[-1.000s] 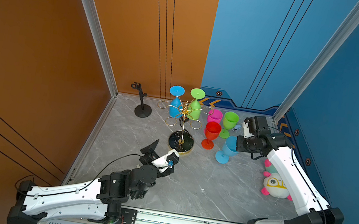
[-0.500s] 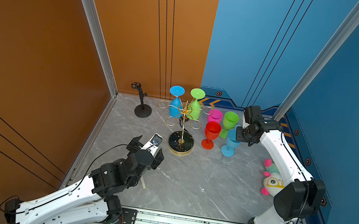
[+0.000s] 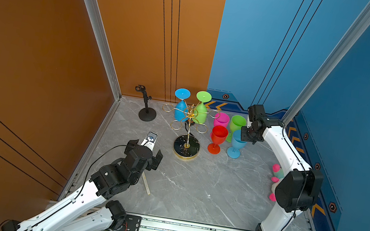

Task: Take the wine glass off the wine glass rack
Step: Place the wine glass at the top-right of the table.

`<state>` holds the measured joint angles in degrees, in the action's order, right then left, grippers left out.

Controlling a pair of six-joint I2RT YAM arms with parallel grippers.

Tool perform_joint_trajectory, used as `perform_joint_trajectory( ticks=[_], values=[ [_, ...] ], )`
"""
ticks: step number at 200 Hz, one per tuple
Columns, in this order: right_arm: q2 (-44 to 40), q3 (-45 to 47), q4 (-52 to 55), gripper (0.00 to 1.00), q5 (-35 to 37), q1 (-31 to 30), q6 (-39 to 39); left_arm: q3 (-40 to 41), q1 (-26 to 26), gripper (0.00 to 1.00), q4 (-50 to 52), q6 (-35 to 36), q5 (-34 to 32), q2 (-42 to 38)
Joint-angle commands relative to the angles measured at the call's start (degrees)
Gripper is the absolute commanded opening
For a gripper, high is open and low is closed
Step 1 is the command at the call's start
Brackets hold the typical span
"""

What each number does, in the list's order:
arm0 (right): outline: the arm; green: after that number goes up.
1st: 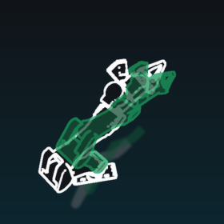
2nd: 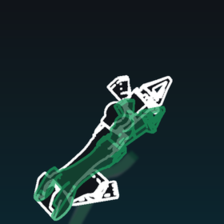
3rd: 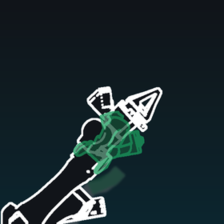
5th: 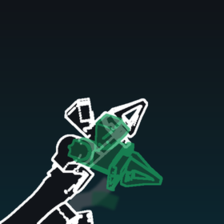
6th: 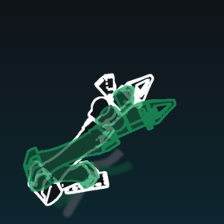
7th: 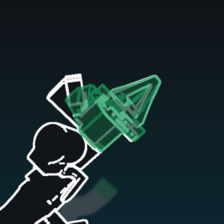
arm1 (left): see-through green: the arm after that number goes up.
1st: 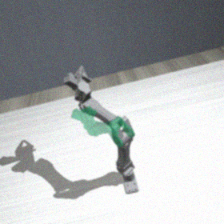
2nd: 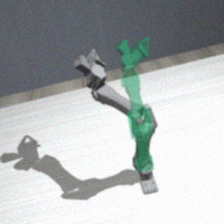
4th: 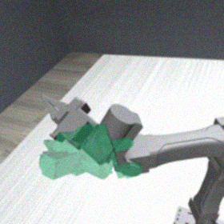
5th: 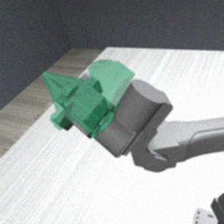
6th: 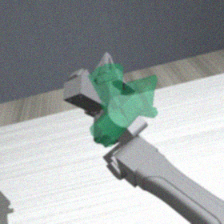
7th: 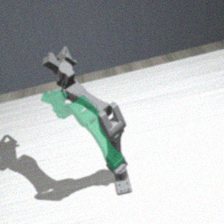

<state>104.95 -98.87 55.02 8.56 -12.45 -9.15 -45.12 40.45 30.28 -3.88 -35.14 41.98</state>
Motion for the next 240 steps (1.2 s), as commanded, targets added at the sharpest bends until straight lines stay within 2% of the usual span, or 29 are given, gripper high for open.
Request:
perform_joint_trajectory(
  ticks=[1, 109, 176, 240],
  values=[
    [1.5, -2.5, 0.5, 0.00, -1.5, 0.4, 0.5, -1.2, -0.9, 0.98, 1.1, -1.7, 1.5, 0.5],
    [5.5, -5.6, 0.1, 0.02, -2.8, 0.6, 0.4, -1.1, -3.0, 0.98, 0.9, -2.7, 3.2, 0.8],
    [6.4, -6.4, 0.2, 0.17, -3.9, 0.6, 0.3, -1.2, -4.7, 0.98, 0.9, -3.1, 4.9, 1.4],
    [3.8, -6.2, 0.2, 0.47, -1.7, 0.4, 0.6, -1.2, -5.8, 0.98, 0.9, -3.3, 6.0, 1.8]
  ],
)
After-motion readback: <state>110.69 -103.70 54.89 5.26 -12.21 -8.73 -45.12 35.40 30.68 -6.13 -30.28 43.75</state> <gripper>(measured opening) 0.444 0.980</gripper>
